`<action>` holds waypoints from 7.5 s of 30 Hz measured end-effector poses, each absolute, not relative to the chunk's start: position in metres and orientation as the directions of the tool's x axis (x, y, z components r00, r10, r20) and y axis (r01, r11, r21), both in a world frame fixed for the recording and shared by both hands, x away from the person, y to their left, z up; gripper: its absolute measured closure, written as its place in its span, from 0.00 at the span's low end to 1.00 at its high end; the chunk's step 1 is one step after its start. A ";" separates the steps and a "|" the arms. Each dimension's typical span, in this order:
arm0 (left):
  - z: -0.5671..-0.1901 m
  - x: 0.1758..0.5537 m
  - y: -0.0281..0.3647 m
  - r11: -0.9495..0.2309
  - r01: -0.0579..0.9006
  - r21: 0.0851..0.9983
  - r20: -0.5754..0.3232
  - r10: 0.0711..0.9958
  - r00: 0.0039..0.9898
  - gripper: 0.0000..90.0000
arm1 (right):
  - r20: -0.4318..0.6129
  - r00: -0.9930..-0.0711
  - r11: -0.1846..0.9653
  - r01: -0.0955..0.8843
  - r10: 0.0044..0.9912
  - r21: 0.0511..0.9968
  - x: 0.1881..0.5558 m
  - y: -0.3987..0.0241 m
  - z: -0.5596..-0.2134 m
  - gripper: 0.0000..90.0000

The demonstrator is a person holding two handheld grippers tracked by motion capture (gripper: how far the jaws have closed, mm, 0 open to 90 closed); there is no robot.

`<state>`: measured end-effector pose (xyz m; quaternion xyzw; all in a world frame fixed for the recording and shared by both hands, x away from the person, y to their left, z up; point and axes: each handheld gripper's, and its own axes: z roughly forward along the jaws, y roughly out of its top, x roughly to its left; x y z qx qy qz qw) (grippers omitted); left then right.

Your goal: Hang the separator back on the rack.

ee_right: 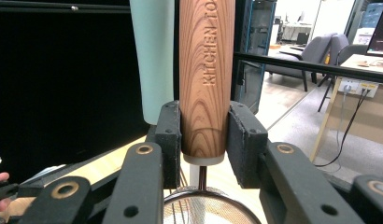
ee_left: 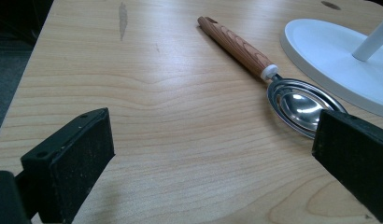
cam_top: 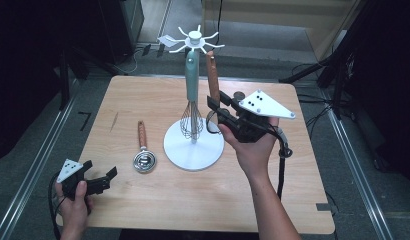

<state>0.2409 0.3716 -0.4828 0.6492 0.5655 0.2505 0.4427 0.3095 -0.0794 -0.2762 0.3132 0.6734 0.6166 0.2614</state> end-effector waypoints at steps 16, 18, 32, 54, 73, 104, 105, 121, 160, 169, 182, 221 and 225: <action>-0.483 0.241 0.372 0.030 0.515 0.857 -0.175 0.956 0.235 0.00 | 0.046 -0.678 0.025 0.094 0.734 0.995 0.311 -0.083 -0.274 0.86; -0.483 0.241 0.372 0.030 0.515 0.857 -0.174 0.956 0.234 0.00 | 0.032 -0.662 0.035 0.088 0.748 0.996 0.311 -0.084 -0.273 0.96; -0.483 0.241 0.373 0.029 0.515 0.857 -0.174 0.956 0.235 0.00 | -0.021 -0.628 -0.015 -0.052 0.778 0.999 0.321 -0.076 -0.264 1.00; -0.483 0.240 0.373 0.039 0.513 0.858 -0.182 0.956 0.232 0.00 | -0.009 -0.635 -0.075 -0.106 0.773 0.992 0.323 -0.073 -0.222 1.00; -0.482 0.240 0.373 0.039 0.514 0.857 -0.183 0.955 0.232 0.00 | -0.060 -0.671 -0.046 -0.139 0.739 0.989 0.307 -0.056 -0.214 1.00; -0.482 0.240 0.373 0.043 0.512 0.858 -0.186 0.955 0.232 0.00 | -0.014 -0.605 -0.066 -0.110 0.796 0.992 0.327 -0.070 -0.218 1.00; -0.482 0.240 0.373 0.040 0.513 0.858 -0.184 0.955 0.233 0.00 | -0.018 -0.605 -0.063 -0.112 0.796 0.992 0.326 -0.069 -0.218 1.00; -0.483 0.240 0.373 0.053 0.511 0.858 -0.198 0.952 0.233 0.00 | -0.021 -0.585 -0.053 -0.109 0.810 0.993 0.322 -0.073 -0.228 1.00; -0.475 0.244 0.361 0.014 0.524 0.851 -0.125 0.976 0.177 0.17 | -0.019 -0.480 0.056 0.063 0.877 0.996 0.290 -0.135 -0.348 0.48; -0.472 0.250 0.347 0.021 0.537 0.843 -0.163 0.962 0.219 0.24 | -0.009 -0.472 0.076 0.124 0.882 0.989 0.278 -0.147 -0.383 0.46; -0.476 0.268 0.332 0.008 0.575 0.818 -0.166 0.960 0.223 0.53 | 0.022 -0.440 0.076 0.203 0.898 0.976 0.257 -0.170 -0.427 0.48; -0.488 0.274 0.304 -0.064 0.681 0.729 -0.193 0.936 0.294 0.88 | 0.132 -0.442 0.051 0.379 0.887 0.924 0.259 -0.148 -0.492 0.52; -0.488 0.259 0.299 -0.070 0.681 0.729 -0.184 0.938 0.293 0.88 | 0.133 -0.455 0.055 0.377 0.880 0.924 0.260 -0.145 -0.491 0.52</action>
